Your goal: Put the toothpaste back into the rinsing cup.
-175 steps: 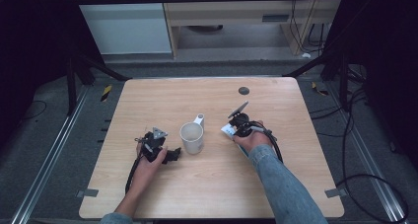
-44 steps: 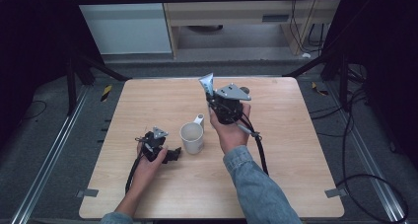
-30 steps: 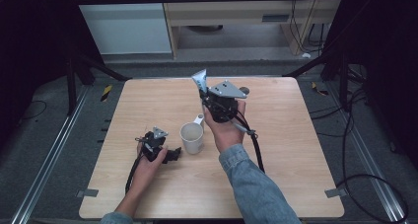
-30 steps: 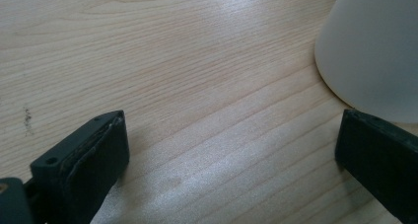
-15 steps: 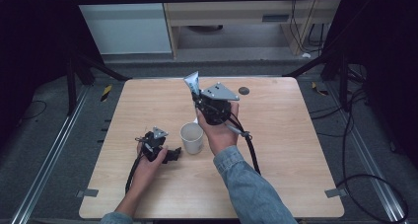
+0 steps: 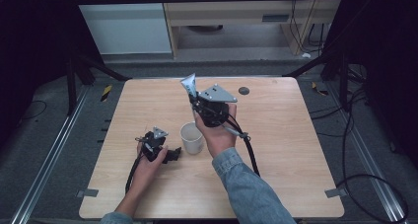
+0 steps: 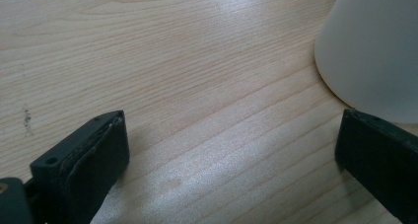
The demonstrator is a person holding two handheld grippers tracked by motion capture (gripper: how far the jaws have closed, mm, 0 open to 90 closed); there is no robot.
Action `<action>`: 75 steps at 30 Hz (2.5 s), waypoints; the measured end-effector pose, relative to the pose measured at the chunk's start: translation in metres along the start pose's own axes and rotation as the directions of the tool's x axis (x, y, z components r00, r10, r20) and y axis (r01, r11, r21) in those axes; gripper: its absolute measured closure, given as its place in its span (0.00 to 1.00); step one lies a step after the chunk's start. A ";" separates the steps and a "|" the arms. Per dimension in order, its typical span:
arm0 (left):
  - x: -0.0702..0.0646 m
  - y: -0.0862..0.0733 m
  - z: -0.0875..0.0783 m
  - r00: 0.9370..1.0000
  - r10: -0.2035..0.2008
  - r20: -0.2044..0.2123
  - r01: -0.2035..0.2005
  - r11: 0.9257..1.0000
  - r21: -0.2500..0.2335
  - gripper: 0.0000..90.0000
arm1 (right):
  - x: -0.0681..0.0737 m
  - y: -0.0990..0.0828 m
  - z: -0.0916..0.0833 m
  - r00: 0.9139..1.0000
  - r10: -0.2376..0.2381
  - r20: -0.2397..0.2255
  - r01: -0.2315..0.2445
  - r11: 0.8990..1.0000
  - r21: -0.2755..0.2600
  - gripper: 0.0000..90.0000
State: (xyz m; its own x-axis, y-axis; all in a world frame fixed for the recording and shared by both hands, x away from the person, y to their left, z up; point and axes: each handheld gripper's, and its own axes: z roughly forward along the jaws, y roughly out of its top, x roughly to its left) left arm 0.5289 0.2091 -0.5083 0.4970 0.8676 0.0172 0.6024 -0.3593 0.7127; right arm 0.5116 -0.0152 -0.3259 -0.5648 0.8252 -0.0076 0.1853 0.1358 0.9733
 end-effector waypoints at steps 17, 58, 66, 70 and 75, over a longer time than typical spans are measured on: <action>0.000 0.000 0.000 1.000 0.002 0.000 -0.002 1.000 -0.003 0.00 | 0.008 -0.015 0.014 0.999 0.041 -0.030 -0.040 0.999 0.025 0.88; 0.000 0.000 0.000 1.000 0.000 0.000 0.000 1.000 -0.004 0.00 | 0.017 -0.076 0.044 0.995 0.096 -0.013 -0.093 0.989 0.119 0.88; 0.000 0.000 0.000 1.000 0.000 0.000 0.000 1.000 -0.004 0.00 | 0.017 -0.081 0.046 0.994 0.112 -0.009 -0.110 0.986 0.128 0.88; 0.000 0.000 0.000 1.000 0.000 0.000 0.000 1.000 -0.004 0.00 | 0.017 -0.083 0.046 0.993 0.121 -0.011 -0.118 0.984 0.133 0.88; 0.000 0.000 0.000 1.000 0.000 0.000 0.000 1.000 -0.004 0.00 | 0.017 -0.084 0.047 0.992 0.125 -0.012 -0.123 0.983 0.140 0.88</action>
State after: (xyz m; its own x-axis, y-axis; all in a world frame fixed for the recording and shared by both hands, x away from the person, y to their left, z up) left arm 0.5290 0.2089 -0.5087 0.4969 0.8676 0.0173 0.6000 -0.3579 0.7155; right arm 0.5242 0.0137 -0.4191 -0.5469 0.8290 0.1174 0.3635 0.1088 0.9252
